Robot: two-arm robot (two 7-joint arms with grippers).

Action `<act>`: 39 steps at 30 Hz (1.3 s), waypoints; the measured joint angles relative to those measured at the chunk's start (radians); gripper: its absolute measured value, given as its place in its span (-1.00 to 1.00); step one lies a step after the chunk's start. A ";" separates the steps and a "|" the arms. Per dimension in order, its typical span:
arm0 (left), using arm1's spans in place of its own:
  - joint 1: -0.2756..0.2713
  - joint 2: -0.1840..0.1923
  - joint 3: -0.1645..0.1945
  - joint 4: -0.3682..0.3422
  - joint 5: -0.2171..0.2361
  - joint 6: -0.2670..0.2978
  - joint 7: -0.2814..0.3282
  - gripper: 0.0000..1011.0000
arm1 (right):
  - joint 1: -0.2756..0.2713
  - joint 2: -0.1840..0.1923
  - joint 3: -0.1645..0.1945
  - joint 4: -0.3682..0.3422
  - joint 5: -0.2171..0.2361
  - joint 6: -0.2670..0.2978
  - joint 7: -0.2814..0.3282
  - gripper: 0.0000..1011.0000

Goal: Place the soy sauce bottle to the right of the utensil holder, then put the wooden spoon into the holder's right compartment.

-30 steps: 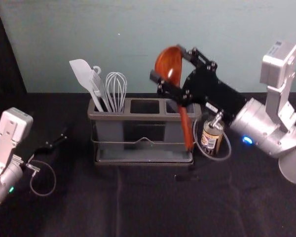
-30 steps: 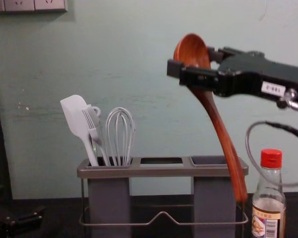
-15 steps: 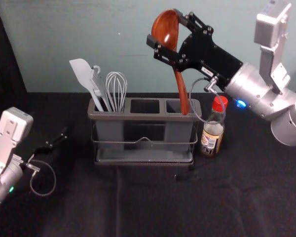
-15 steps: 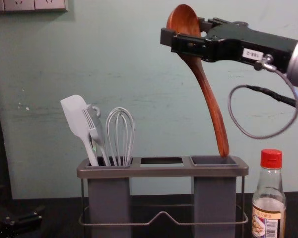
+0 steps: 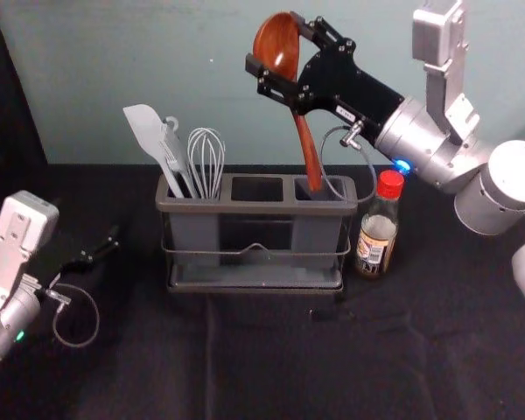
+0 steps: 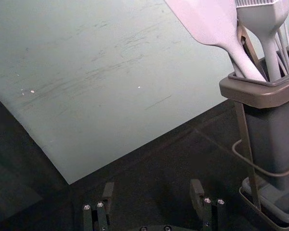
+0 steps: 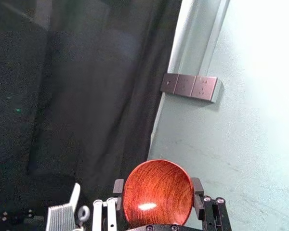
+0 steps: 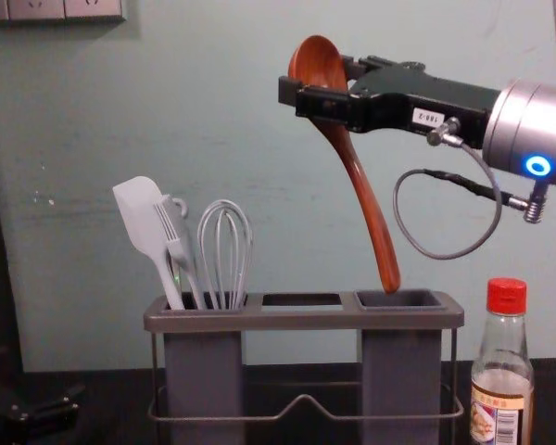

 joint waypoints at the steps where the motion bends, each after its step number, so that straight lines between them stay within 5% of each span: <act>1: 0.000 0.000 0.000 0.000 0.000 0.000 0.000 1.00 | 0.003 -0.002 -0.001 0.009 -0.001 -0.002 0.002 0.66; 16: 0.000 0.000 0.000 0.000 0.000 0.000 0.000 1.00 | 0.019 -0.012 -0.012 0.091 -0.011 -0.012 0.020 0.66; 39: 0.000 0.000 0.000 0.000 0.000 0.000 0.000 1.00 | -0.142 0.125 0.038 -0.196 -0.016 0.132 -0.045 0.66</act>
